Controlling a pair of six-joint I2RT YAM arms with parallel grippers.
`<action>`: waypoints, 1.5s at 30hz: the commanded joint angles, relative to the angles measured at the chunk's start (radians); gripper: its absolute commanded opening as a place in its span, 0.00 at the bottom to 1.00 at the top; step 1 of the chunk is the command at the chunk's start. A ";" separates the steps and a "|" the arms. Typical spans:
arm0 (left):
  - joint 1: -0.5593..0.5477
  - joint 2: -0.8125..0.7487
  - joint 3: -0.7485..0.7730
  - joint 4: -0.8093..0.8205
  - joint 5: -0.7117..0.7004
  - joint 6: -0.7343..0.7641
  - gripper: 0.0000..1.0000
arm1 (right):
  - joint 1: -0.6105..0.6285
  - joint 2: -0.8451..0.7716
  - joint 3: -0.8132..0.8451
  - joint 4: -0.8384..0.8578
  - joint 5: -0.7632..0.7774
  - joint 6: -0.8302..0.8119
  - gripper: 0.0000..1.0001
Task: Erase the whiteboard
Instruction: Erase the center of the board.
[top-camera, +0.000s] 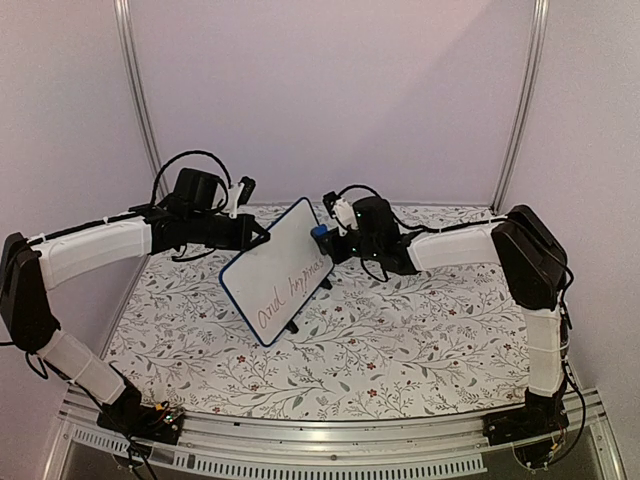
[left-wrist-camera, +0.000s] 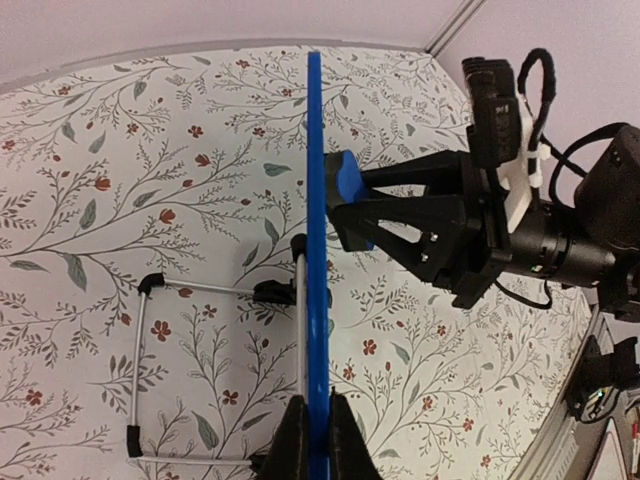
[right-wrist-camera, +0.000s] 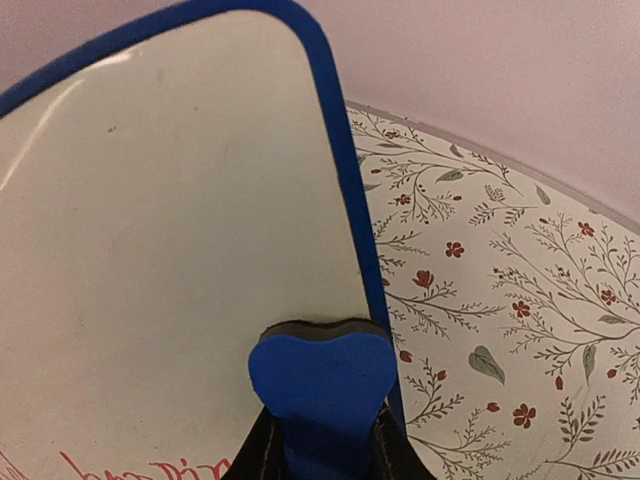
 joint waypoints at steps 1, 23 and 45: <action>-0.025 0.020 -0.027 -0.039 0.071 0.027 0.00 | -0.005 -0.002 0.078 0.015 -0.007 -0.025 0.17; -0.025 0.021 -0.028 -0.039 0.073 0.026 0.00 | -0.006 0.009 -0.065 0.091 -0.076 0.060 0.16; -0.026 0.015 -0.027 -0.039 0.074 0.026 0.00 | -0.012 0.019 -0.103 0.110 -0.128 0.110 0.16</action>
